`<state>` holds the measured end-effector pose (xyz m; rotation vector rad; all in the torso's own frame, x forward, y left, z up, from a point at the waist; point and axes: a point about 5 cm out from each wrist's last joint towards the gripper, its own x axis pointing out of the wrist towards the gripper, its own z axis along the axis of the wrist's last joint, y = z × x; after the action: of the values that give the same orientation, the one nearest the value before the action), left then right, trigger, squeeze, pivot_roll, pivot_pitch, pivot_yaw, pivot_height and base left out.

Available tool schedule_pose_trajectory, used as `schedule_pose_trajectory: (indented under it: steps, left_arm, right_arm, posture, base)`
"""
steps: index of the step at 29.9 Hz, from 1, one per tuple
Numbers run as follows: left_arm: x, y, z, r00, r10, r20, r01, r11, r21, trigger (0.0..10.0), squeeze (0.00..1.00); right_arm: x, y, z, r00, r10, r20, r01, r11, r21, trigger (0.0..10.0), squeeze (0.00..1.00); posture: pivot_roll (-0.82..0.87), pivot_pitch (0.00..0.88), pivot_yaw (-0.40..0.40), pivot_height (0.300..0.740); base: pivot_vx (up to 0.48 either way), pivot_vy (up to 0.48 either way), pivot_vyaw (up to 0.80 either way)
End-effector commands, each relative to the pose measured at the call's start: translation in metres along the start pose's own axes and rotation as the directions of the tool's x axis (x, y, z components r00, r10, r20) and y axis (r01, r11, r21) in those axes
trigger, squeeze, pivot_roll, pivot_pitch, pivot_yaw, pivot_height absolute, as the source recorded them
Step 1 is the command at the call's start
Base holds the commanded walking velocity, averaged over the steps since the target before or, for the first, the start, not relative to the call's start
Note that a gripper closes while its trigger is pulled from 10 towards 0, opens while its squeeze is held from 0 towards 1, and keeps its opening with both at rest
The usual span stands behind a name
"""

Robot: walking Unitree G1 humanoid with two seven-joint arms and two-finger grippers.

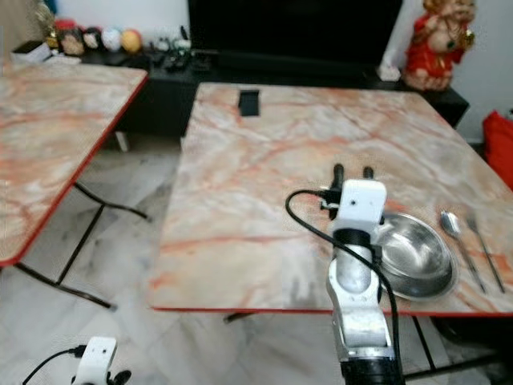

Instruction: Setting the table

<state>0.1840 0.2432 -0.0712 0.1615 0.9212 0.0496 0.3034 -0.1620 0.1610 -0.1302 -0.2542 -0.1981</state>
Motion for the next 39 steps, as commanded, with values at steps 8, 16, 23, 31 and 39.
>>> schedule_pose_trajectory:
  steps: [8, 16, 23, 31, 39]
  left_arm:
    - [-0.0002, -0.0046, -0.0045, 1.000, -0.012, -0.019, 0.011, 1.000, -0.010, 10.0, 0.00]
    - [-0.0001, -0.0047, -0.0042, 1.000, -0.013, -0.020, 0.012, 1.000, -0.009, 10.0, 0.00]
    - [-0.0001, -0.0050, -0.0042, 1.000, -0.012, -0.019, 0.012, 1.000, -0.010, 10.0, 0.00]
    - [-0.0001, -0.0053, -0.0045, 1.000, -0.013, -0.020, 0.012, 1.000, -0.010, 10.0, 0.00]
    - [-0.0002, -0.0051, -0.0046, 1.000, -0.016, -0.021, 0.016, 1.000, -0.008, 10.0, 0.00]
  right_arm:
    - [0.0006, -0.0022, -0.0006, 1.000, -0.004, -0.004, 0.004, 1.000, -0.006, 10.0, 0.00]
    - [0.0020, 0.0003, 0.0003, 1.000, 0.003, -0.001, -0.003, 1.000, 0.001, 10.0, 0.00]
    - [0.0020, 0.0028, -0.0015, 1.000, 0.008, -0.013, -0.007, 1.000, 0.023, 10.0, 0.00]
    - [0.0035, 0.0002, -0.0067, 0.999, -0.007, -0.046, 0.010, 0.998, 0.056, 10.0, 0.00]
    - [0.0033, 0.0030, -0.0074, 0.999, 0.008, -0.046, -0.005, 0.998, 0.064, 10.0, 0.00]
  posture:
    - [0.04, 0.000, -0.043, 0.728]
    - [0.04, 0.000, -0.044, 0.728]
    - [0.04, 0.000, -0.045, 0.728]
    - [0.04, 0.000, -0.046, 0.728]
    - [0.05, 0.000, -0.046, 0.728]
  base:
    - [0.000, 0.326, 0.80]
    - [0.000, 0.325, 0.80]
    - [0.000, 0.323, 0.08]
    - [0.000, 0.326, -0.10]
    - [0.000, 0.322, -0.80]
